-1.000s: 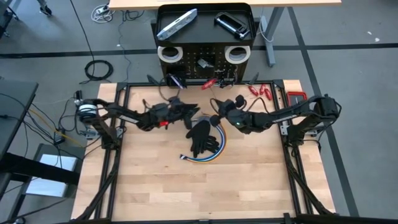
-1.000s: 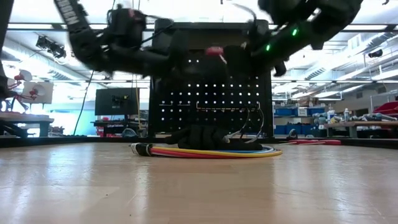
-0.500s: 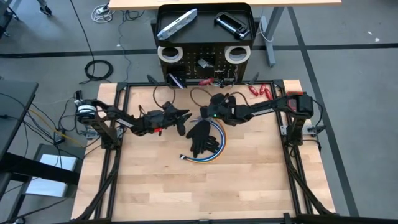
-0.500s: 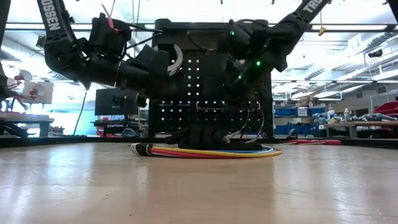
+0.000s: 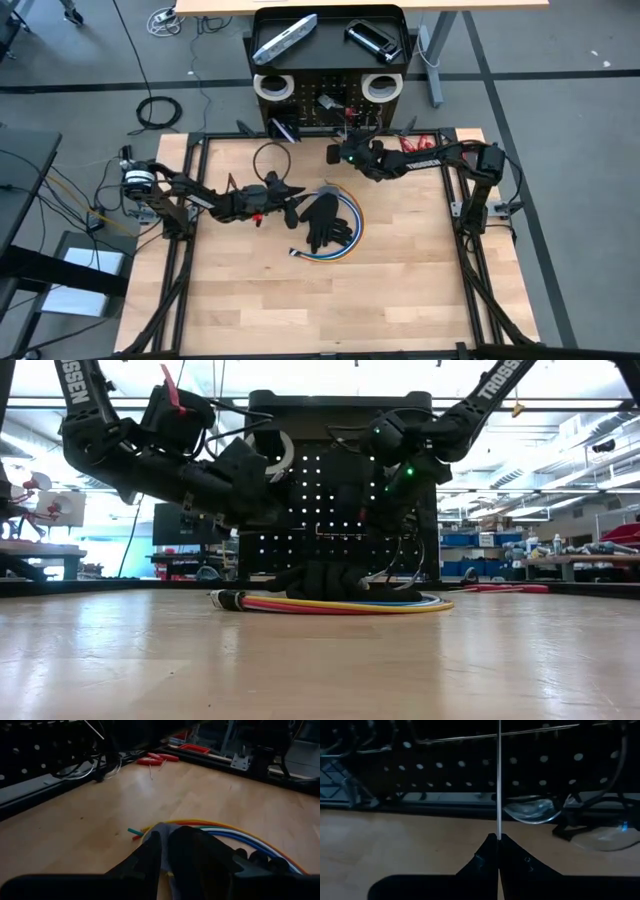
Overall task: Hang tools onto peg board
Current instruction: Hang the red allen wrench on the peg board
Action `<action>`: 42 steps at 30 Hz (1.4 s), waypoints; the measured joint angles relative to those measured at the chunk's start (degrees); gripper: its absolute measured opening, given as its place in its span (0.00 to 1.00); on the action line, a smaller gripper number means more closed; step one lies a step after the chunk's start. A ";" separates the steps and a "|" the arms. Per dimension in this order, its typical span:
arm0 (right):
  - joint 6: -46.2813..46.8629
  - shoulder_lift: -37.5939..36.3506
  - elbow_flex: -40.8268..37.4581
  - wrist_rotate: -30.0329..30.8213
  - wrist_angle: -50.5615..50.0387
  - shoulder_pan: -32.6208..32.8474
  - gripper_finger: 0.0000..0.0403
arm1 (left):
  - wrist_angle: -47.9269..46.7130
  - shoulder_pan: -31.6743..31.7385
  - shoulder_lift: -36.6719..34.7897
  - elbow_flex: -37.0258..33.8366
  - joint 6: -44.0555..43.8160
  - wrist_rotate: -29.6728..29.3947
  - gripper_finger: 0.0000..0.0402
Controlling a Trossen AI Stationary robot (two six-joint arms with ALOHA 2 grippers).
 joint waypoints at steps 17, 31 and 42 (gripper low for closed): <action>-1.57 0.84 0.04 -5.10 1.47 -1.88 0.02 | -0.32 0.04 0.02 0.00 0.03 -4.54 0.30; -1.68 2.91 0.07 -5.28 1.86 -3.16 0.03 | -0.83 0.04 0.02 0.02 0.05 -5.25 0.30; -1.06 2.91 0.09 -9.49 1.22 -3.89 0.10 | -0.84 0.04 0.02 0.02 -0.06 -5.22 0.30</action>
